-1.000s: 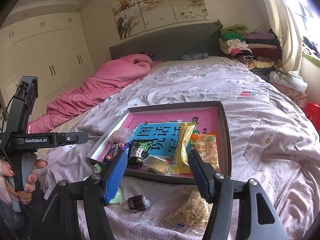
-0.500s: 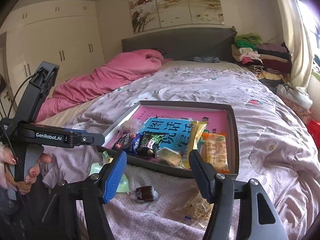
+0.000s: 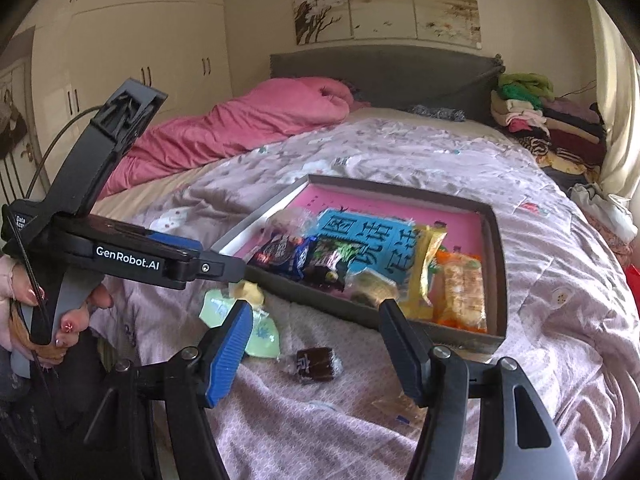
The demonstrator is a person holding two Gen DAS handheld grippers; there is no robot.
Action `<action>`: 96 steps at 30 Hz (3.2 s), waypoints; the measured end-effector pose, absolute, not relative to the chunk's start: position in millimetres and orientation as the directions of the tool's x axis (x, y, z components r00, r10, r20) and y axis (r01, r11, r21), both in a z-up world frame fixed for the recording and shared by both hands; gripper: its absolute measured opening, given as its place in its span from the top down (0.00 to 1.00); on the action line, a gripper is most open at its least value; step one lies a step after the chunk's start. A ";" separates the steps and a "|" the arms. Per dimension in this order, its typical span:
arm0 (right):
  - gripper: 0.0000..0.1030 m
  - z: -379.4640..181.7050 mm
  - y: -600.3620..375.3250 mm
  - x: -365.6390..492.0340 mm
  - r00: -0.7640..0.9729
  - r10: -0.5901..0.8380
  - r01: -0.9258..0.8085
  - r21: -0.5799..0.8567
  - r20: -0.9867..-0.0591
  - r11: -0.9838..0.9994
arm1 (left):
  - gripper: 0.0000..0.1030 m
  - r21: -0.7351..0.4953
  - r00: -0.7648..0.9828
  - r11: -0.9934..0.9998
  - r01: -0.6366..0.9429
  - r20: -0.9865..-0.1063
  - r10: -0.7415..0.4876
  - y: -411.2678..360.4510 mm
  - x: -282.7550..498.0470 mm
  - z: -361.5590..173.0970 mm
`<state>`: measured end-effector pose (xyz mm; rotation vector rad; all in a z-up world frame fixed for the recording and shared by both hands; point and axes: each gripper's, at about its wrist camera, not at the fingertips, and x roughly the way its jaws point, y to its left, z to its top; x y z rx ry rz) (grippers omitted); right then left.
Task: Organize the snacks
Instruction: 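Withdraw both open tools from the tray toward the Snickers bar and remaining snacks, then grasp the brown wrapped sweet with the right tool while the left tool grasps the green candy packet, then carry the brown sweet into the tray with the right tool while the left tool carries the green packet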
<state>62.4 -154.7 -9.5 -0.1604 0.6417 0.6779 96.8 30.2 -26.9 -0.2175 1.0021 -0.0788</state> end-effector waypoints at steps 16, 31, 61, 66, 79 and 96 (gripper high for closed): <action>0.37 -40.8 -140.7 69.3 0.532 0.464 -0.634 0.029 -0.708 0.773 | 0.27 -0.232 0.513 0.973 -0.007 -0.836 -0.196 22.9 101.6 -45.7; 0.46 -66.9 -128.8 81.7 0.508 0.409 -0.637 -0.011 -0.758 0.771 | 0.38 -0.223 0.513 0.974 0.040 -0.832 -0.212 15.1 108.2 -54.7; 0.65 -42.8 -146.8 85.1 0.550 0.483 -0.606 0.073 -0.681 0.792 | 0.70 -0.223 0.541 0.974 0.050 -0.813 -0.214 16.9 106.5 -47.4; 0.65 -32.0 -156.8 88.5 0.580 0.496 -0.578 0.103 -0.646 0.810 | 0.70 -0.224 0.538 0.973 0.056 -0.814 -0.219 16.3 105.9 -47.0; 0.65 -15.4 -170.0 90.4 0.630 0.516 -0.549 0.137 -0.580 0.824 | 0.70 -0.230 0.609 0.972 0.042 -0.765 -0.207 23.4 98.3 -14.4; 0.65 -2.8 -184.7 97.1 0.674 0.508 -0.517 0.148 -0.537 0.843 | 0.70 -0.237 0.674 0.971 -0.033 -0.723 -0.154 47.6 100.7 16.0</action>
